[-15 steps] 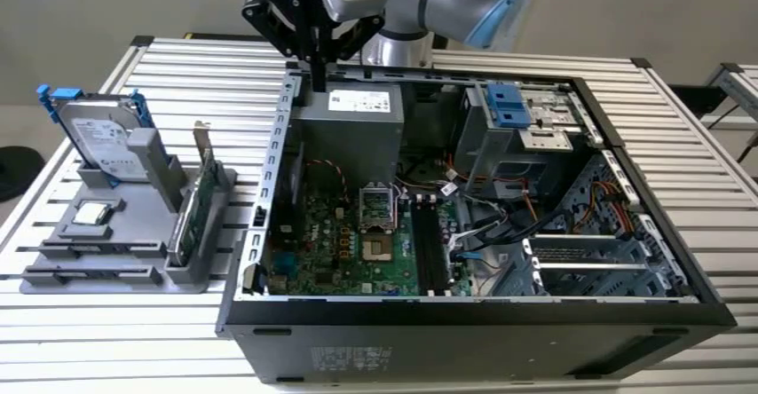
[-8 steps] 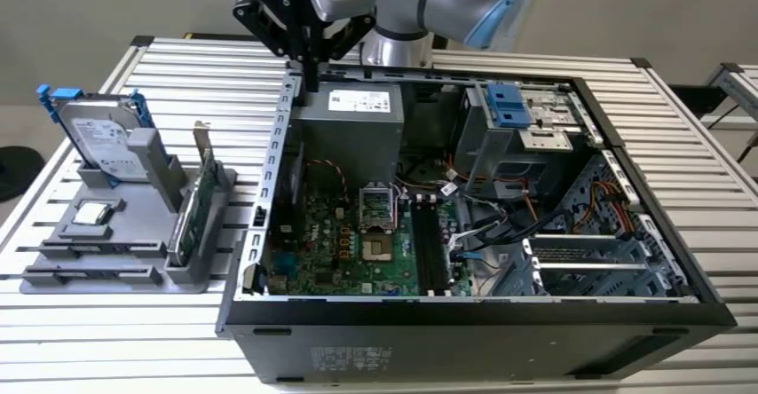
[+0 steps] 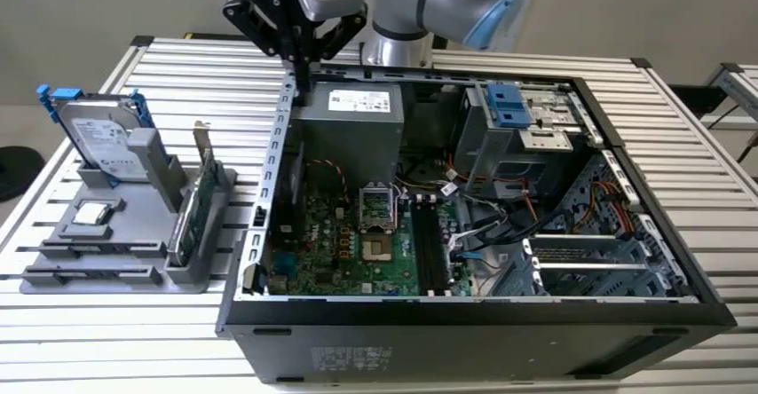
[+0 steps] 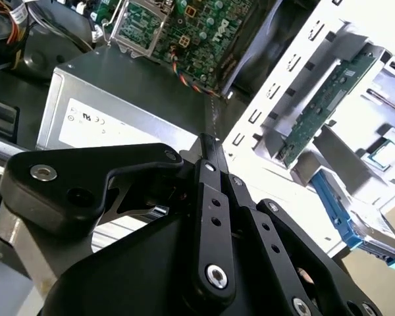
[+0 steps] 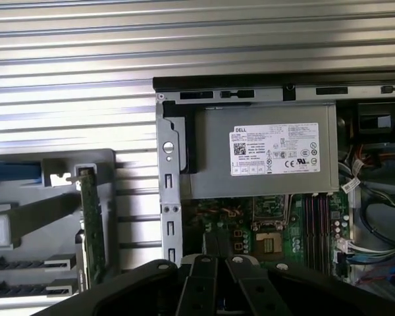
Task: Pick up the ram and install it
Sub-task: 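Reach for the ram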
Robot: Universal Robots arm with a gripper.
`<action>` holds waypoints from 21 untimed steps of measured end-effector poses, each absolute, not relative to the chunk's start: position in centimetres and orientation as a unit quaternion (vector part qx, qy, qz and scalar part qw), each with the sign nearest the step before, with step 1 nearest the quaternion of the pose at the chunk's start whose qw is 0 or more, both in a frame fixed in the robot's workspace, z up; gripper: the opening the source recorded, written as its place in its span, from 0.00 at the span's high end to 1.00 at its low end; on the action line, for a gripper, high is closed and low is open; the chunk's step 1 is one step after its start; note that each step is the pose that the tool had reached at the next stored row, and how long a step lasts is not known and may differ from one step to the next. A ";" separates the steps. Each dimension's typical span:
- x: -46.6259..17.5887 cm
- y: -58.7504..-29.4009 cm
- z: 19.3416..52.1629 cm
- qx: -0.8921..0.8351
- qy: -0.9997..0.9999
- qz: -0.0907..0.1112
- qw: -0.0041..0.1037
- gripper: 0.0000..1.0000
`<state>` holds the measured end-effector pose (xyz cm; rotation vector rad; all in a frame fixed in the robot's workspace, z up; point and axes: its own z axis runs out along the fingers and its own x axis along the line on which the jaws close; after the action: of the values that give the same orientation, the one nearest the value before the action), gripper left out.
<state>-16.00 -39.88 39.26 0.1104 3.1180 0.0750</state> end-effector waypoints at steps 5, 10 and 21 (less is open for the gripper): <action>-16.5 -39.9 39.3 0.035 0.999 0.024 0.010 1.00; -17.0 -39.9 39.3 0.035 0.999 0.024 0.010 1.00; -18.1 -39.9 39.3 0.035 0.999 0.024 0.010 1.00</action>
<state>-18.08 -39.88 39.26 0.1105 3.1180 0.0750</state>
